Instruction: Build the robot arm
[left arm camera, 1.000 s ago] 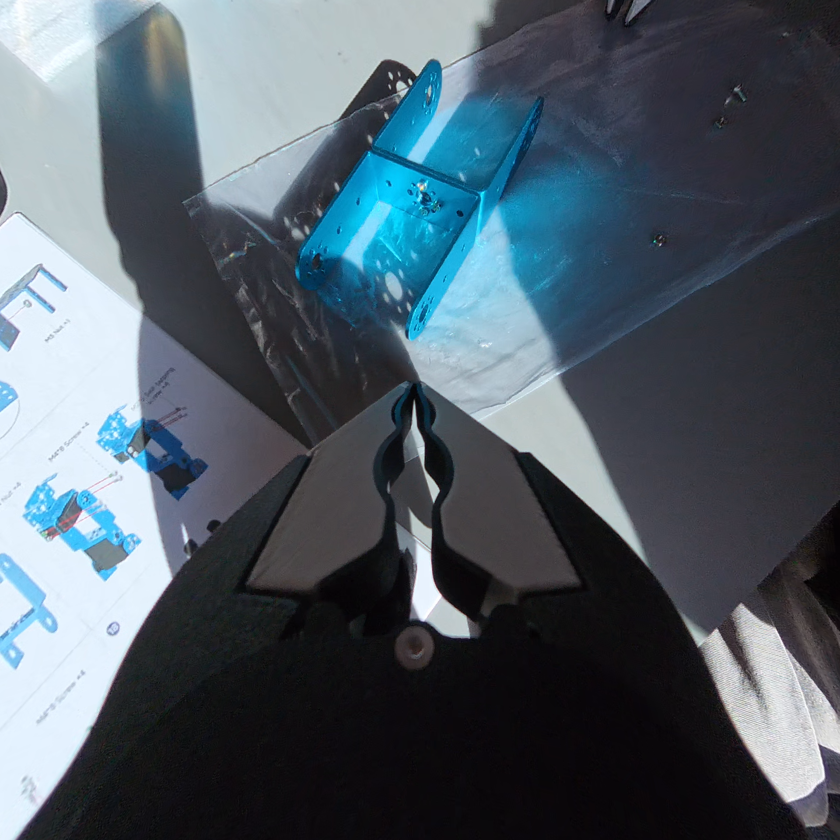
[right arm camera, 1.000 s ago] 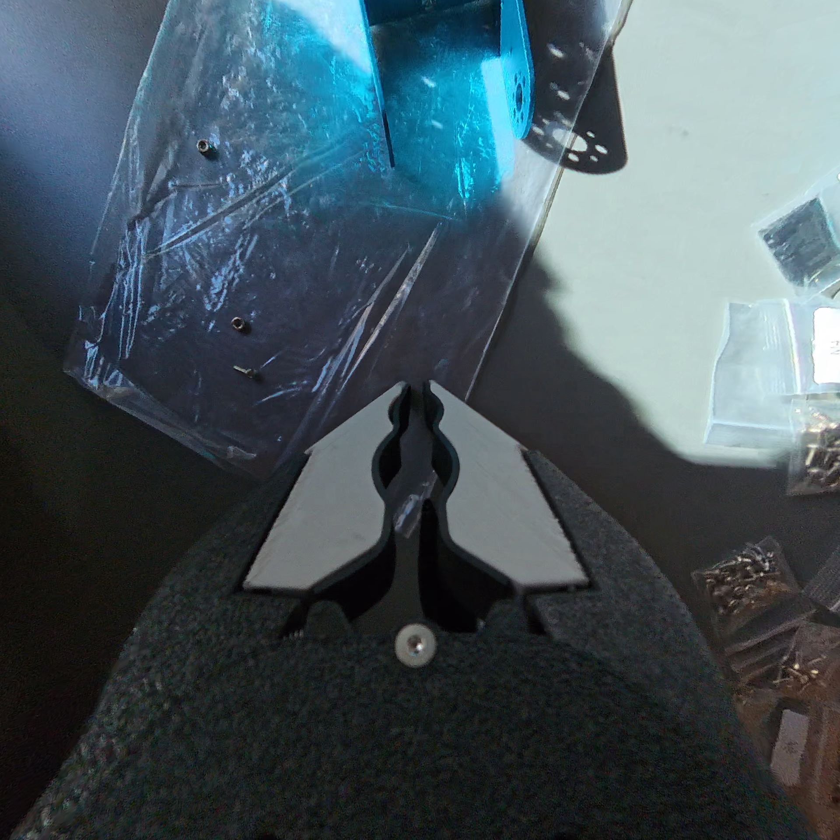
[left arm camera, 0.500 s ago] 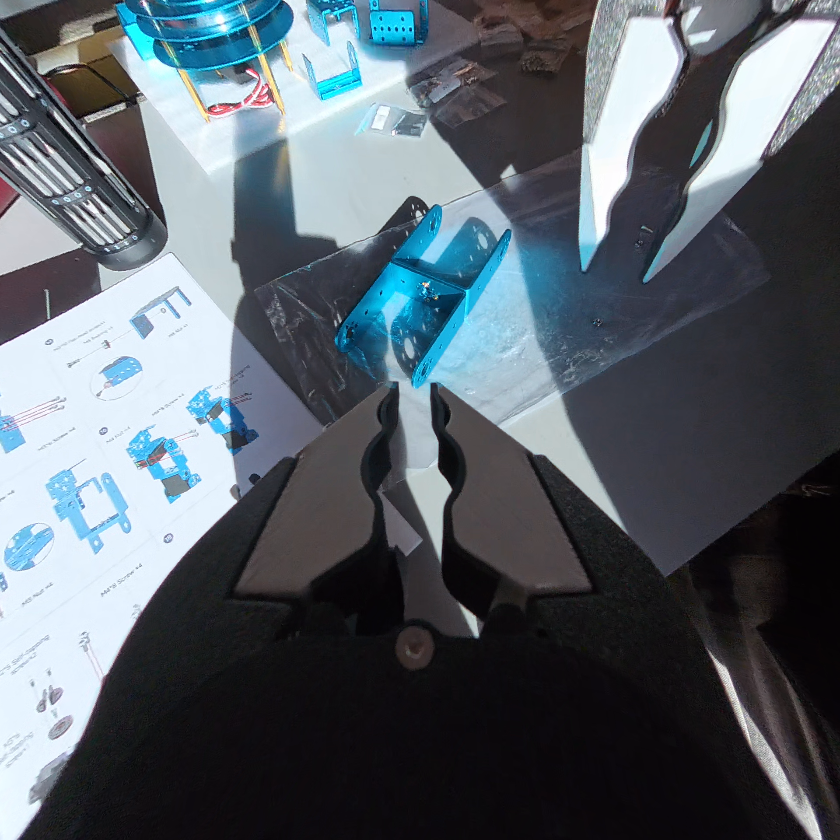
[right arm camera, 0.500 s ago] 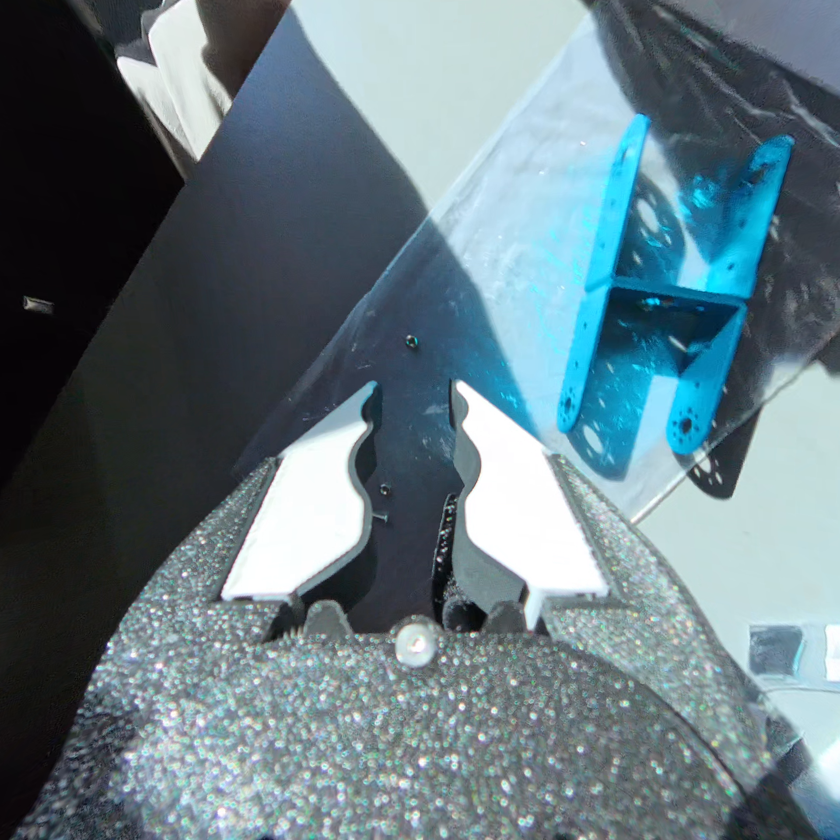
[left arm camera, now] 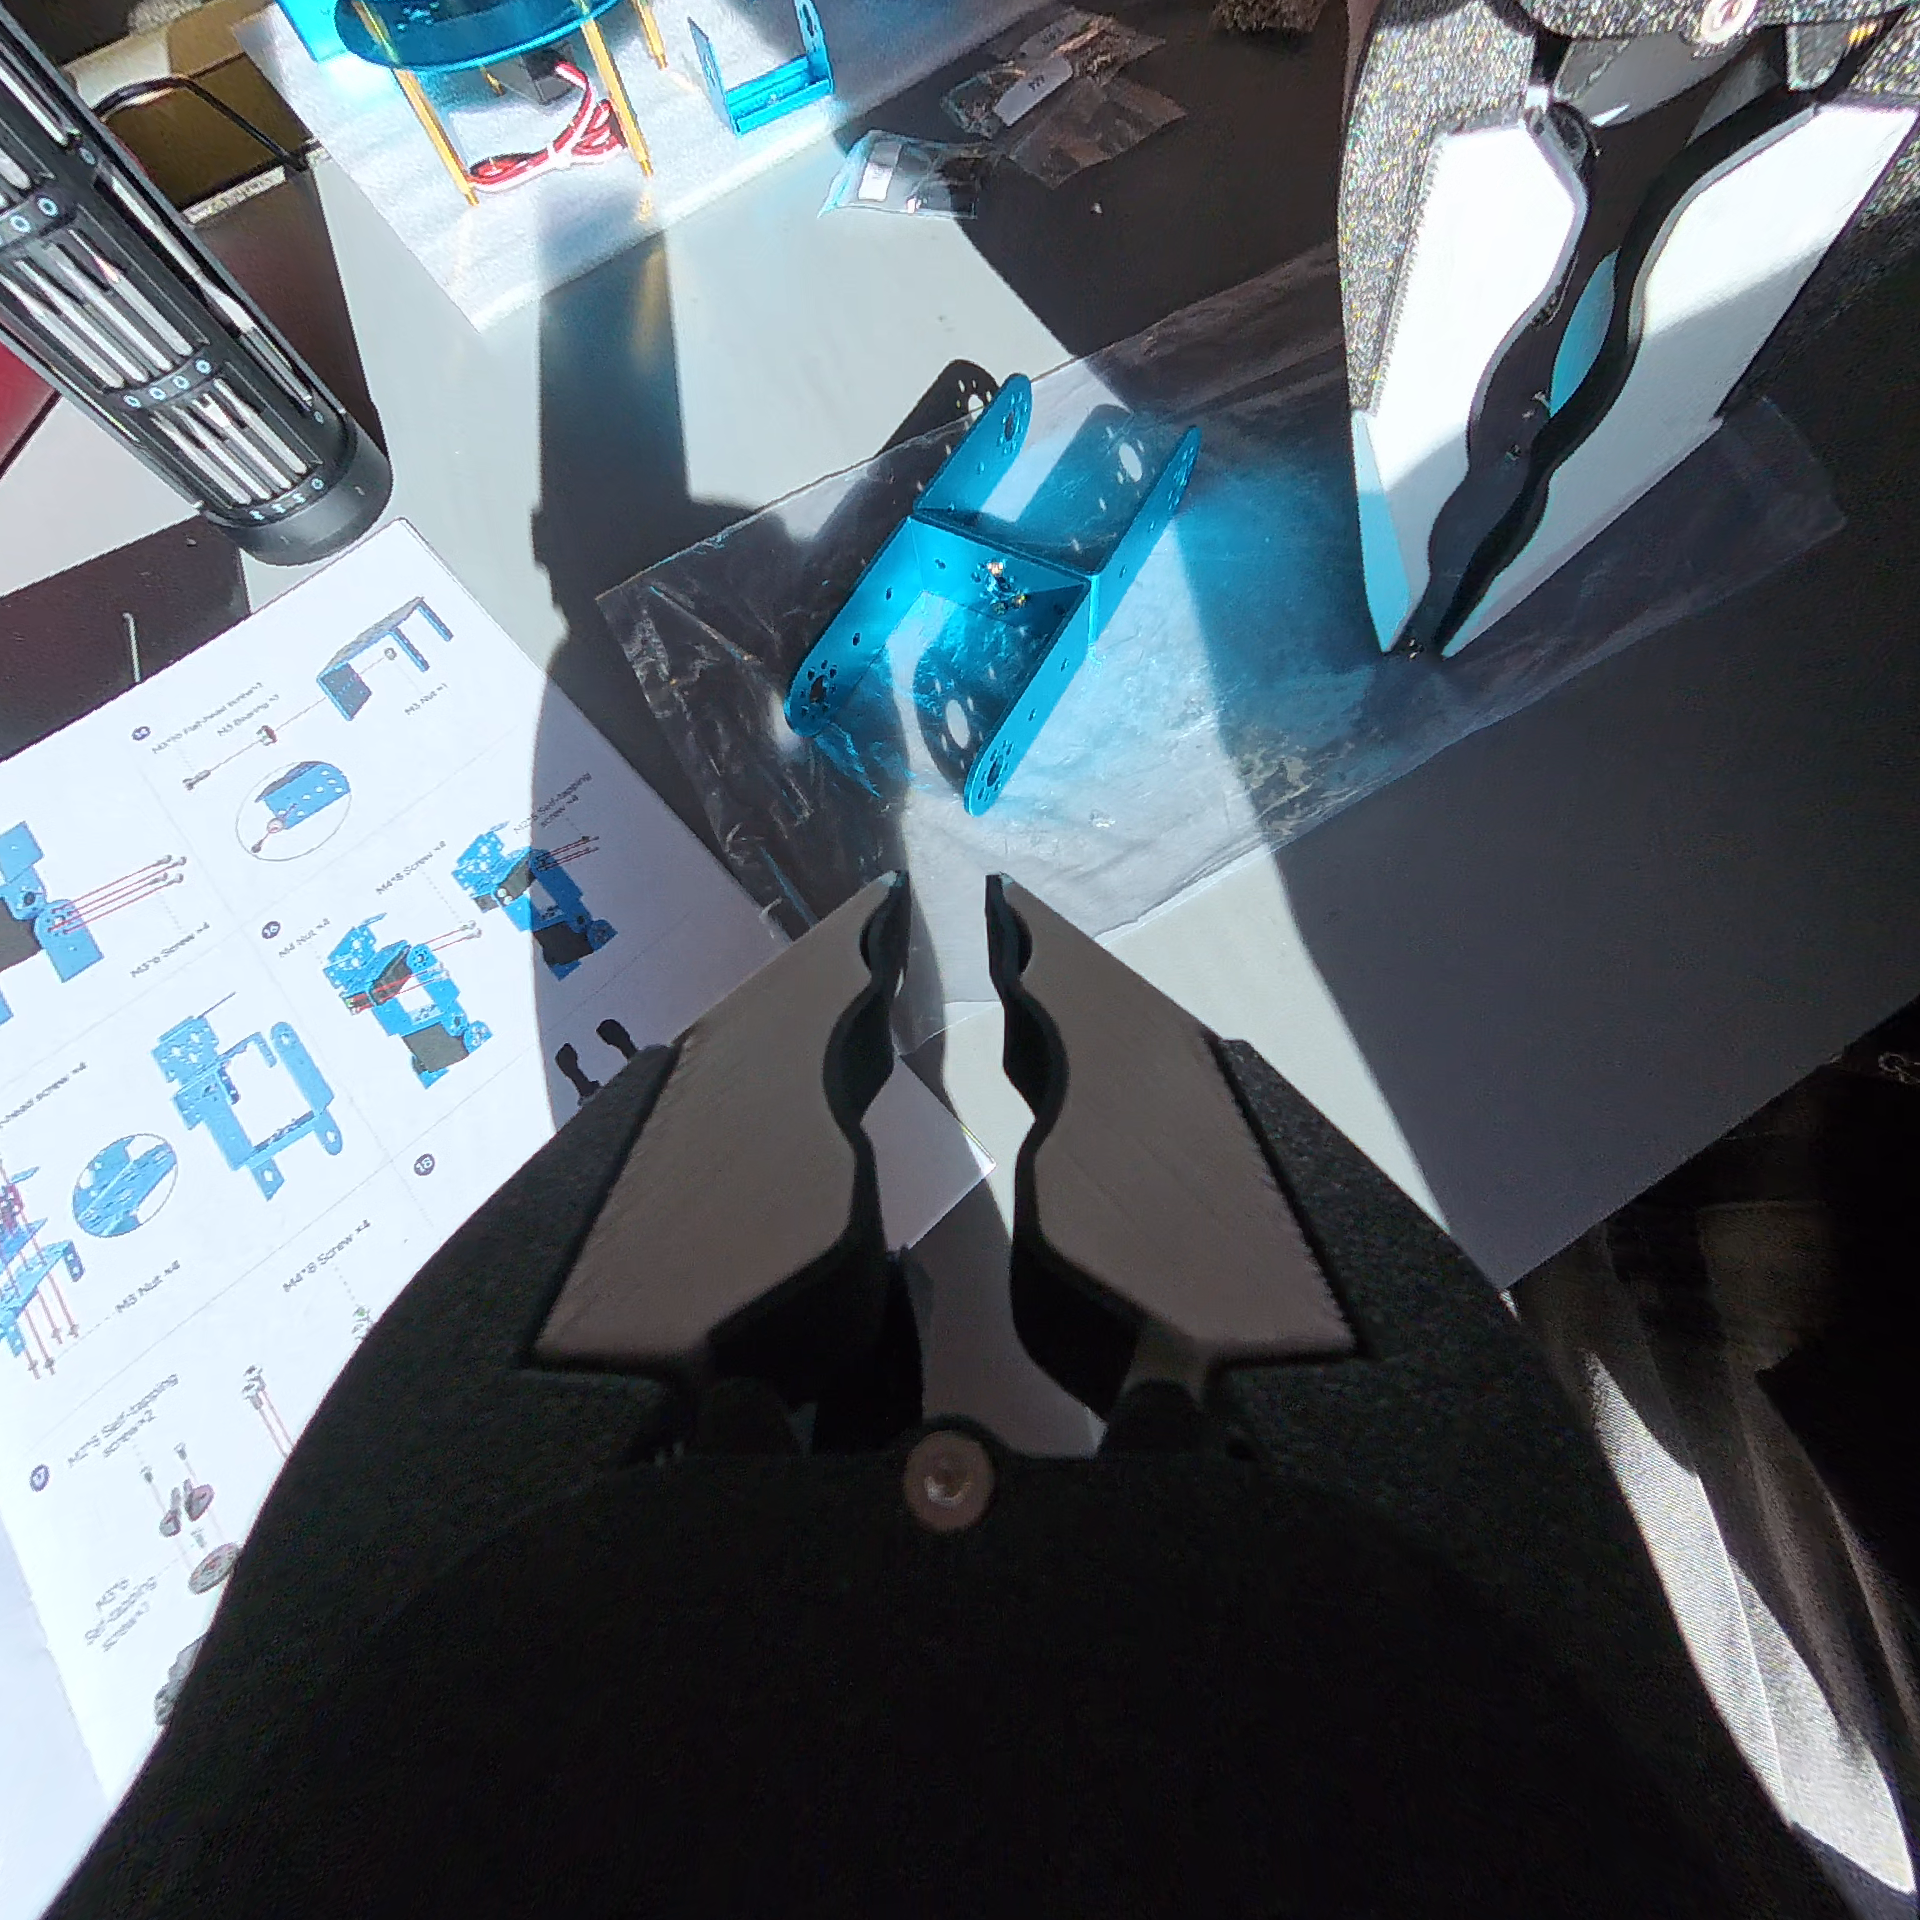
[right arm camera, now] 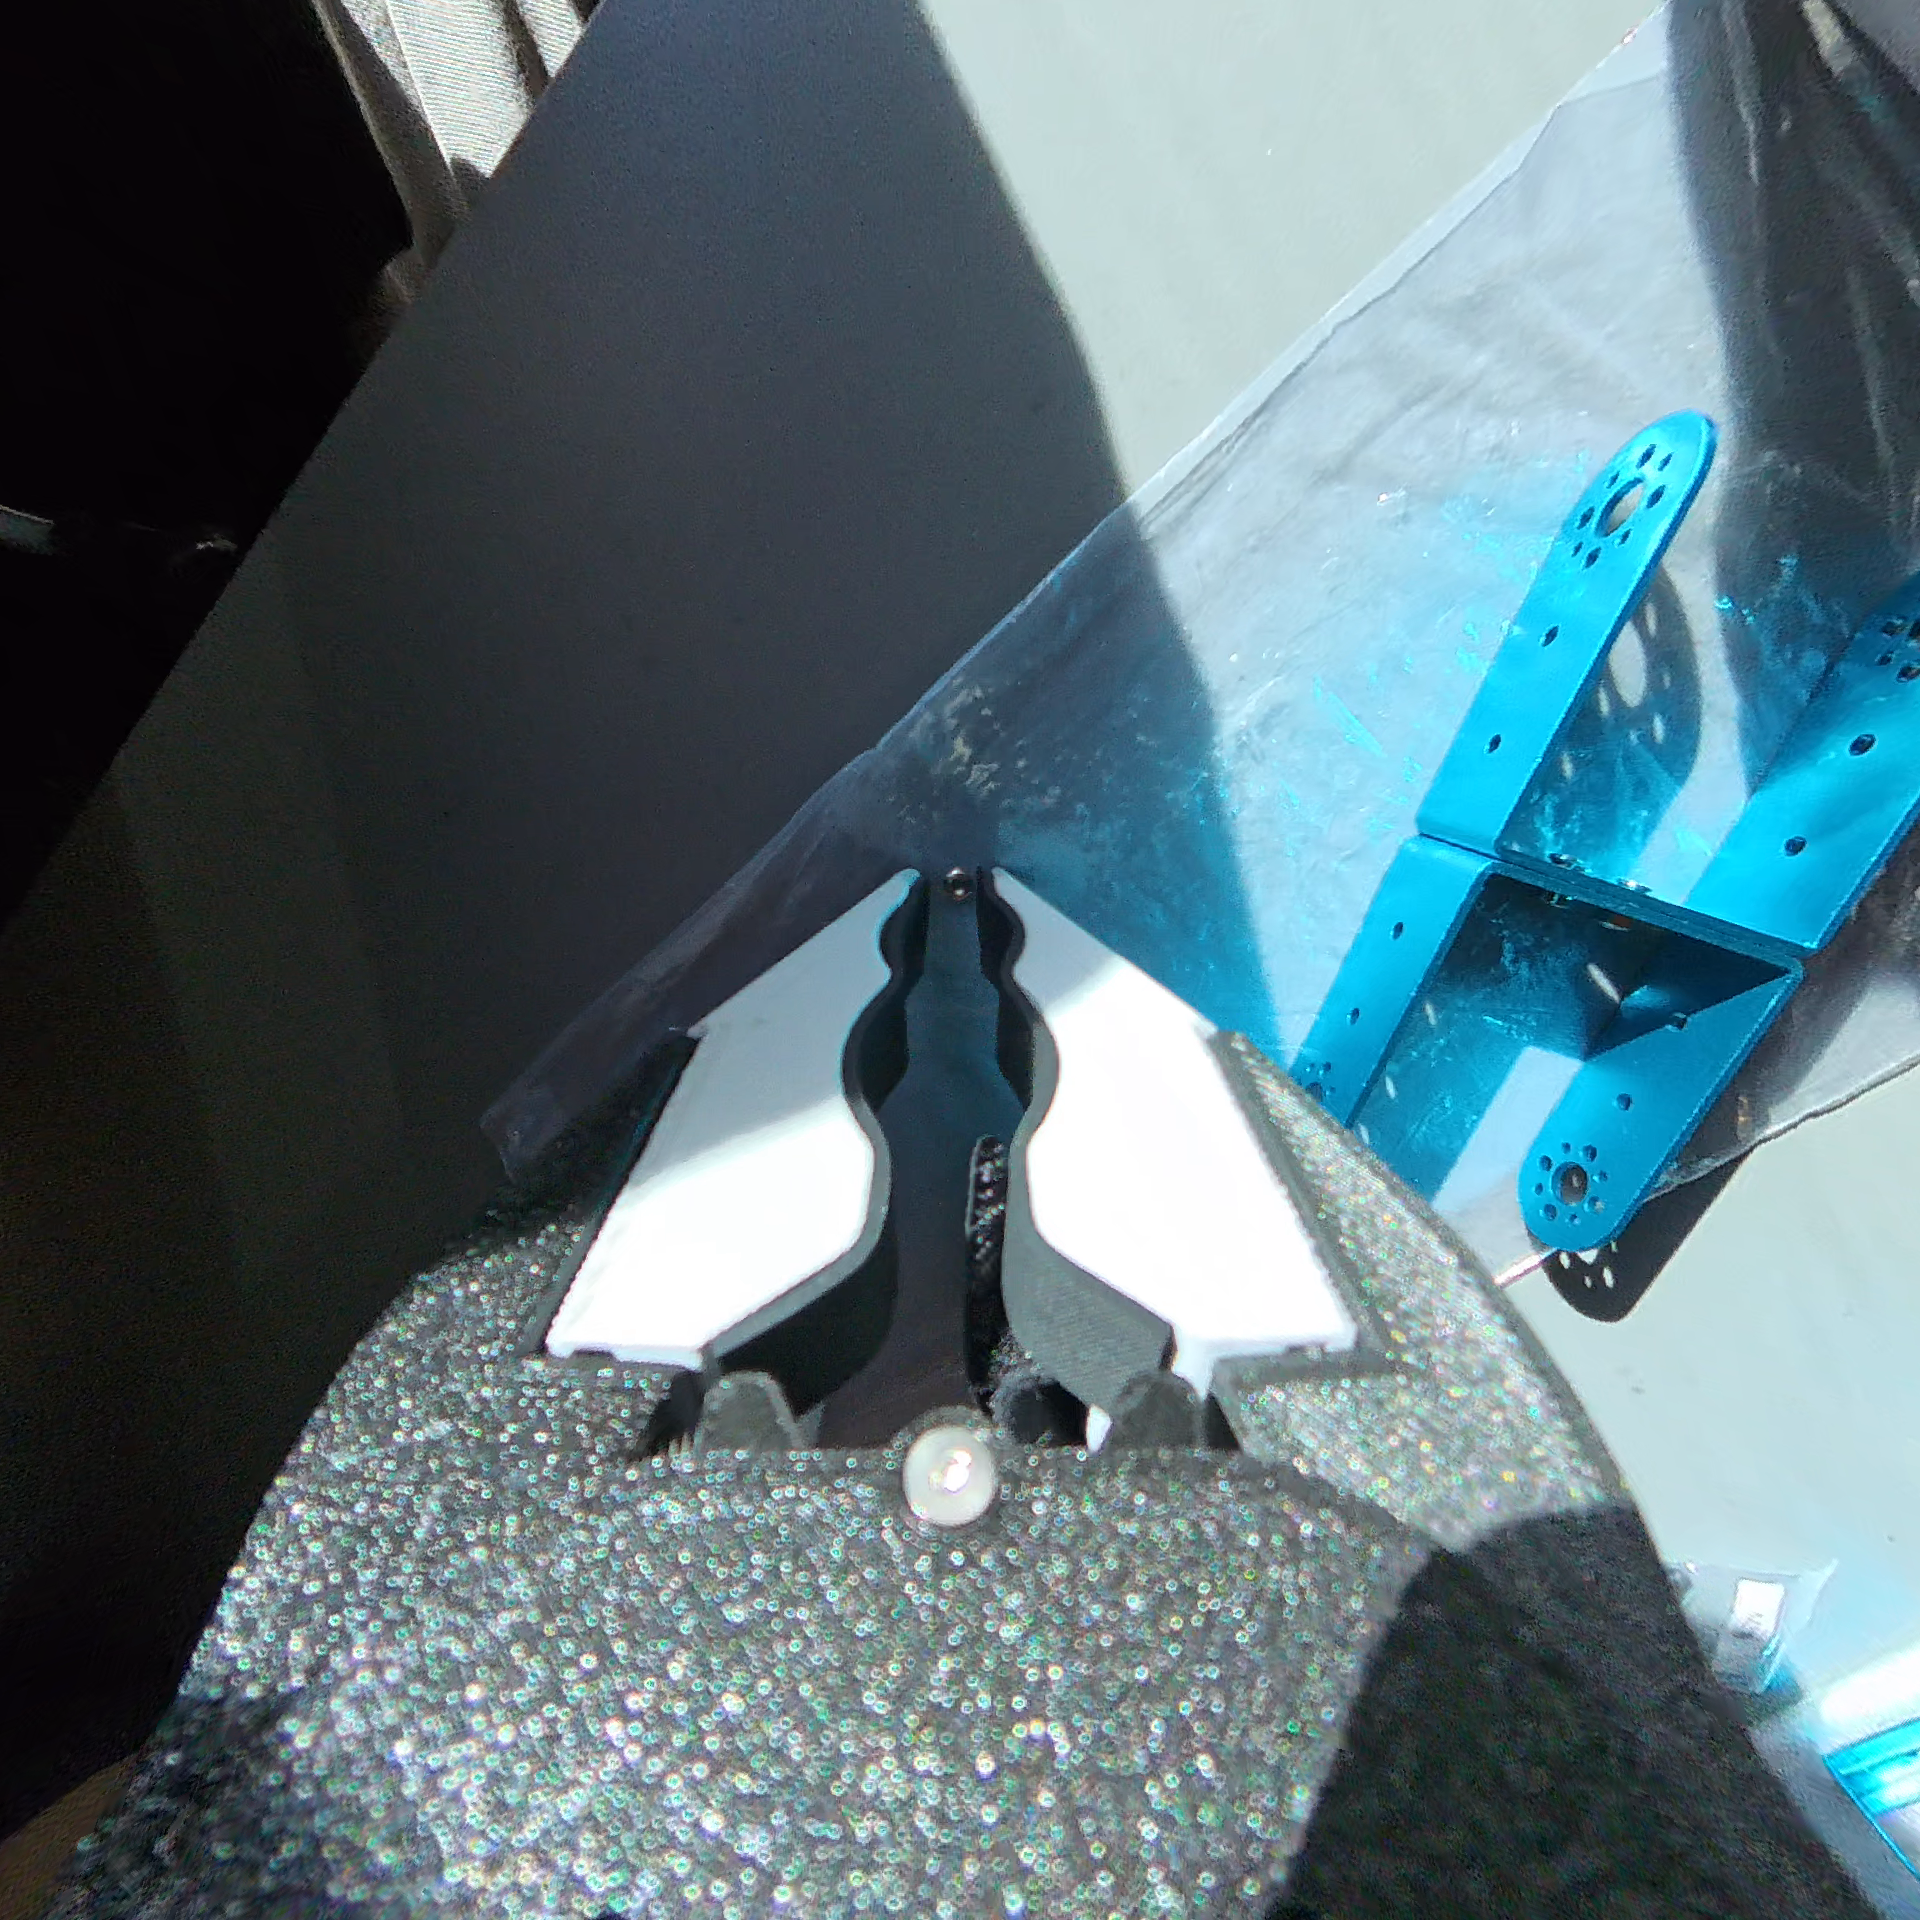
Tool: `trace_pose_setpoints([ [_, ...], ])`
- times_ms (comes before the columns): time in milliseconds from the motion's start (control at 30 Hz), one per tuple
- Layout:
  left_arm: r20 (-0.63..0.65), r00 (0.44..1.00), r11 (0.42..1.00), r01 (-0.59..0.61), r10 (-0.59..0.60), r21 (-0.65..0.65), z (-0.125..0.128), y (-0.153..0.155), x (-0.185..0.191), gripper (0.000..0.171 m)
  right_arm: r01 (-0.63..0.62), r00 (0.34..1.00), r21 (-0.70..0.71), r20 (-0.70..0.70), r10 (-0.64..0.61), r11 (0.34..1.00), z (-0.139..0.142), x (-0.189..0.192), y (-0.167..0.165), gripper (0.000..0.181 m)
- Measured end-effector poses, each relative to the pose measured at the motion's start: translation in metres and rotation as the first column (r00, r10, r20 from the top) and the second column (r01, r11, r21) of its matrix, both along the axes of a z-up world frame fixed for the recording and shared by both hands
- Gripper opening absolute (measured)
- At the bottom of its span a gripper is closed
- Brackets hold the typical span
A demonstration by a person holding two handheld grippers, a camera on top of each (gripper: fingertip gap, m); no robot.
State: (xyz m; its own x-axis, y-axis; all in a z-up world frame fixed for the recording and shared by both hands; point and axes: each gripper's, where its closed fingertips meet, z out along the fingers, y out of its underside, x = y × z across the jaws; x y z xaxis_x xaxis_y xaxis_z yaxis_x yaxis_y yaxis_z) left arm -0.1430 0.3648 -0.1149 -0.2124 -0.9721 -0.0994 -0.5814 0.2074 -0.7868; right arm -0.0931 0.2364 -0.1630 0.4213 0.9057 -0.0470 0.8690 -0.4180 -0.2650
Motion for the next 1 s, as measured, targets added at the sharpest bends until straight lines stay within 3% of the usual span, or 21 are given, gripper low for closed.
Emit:
trace_pose_setpoints([
  [300, -0.005, 1.0, 1.0, 0.002, -0.002, -0.006, -0.003, 0.001, 0.002, 0.013, -0.037, 0.999, 0.076, 0.005, 0.037, 0.996, 0.001, 0.0, 0.003, 0.004],
  [500, 0.06, 0.997, 0.995, 0.058, -0.054, -0.077, 0.006, -0.004, 0.011, 0.013, 0.068, 0.988, 0.216, -0.149, -0.036, 0.974, 0.02, 0.027, 0.024, 0.004],
  [600, 0.179, 0.974, 0.99, 0.143, -0.141, 0.001, 0.022, -0.002, 0.031, 0.013, 0.169, 0.959, 0.365, -0.277, -0.066, 0.915, 0.047, 0.05, 0.055, 0.004],
  [700, 0.181, 0.935, 0.952, 0.295, -0.306, 0.086, 0.024, -0.004, 0.051, 0.017, 0.19, 0.93, 0.484, -0.368, 0.002, 0.854, 0.059, 0.063, 0.076, 0.003],
  [833, 0.007, 0.88, 0.869, 0.468, -0.475, 0.161, -0.002, 0.006, 0.075, 0.042, 0.165, 0.915, 0.478, -0.4, 0.047, 0.863, 0.045, 0.06, 0.083, 0.004],
  [1000, -0.112, 0.78, 0.769, 0.625, -0.615, 0.132, -0.028, 0.001, 0.095, 0.054, 0.157, 0.921, 0.428, -0.389, 0.025, 0.89, 0.024, 0.059, 0.085, 0.004],
])
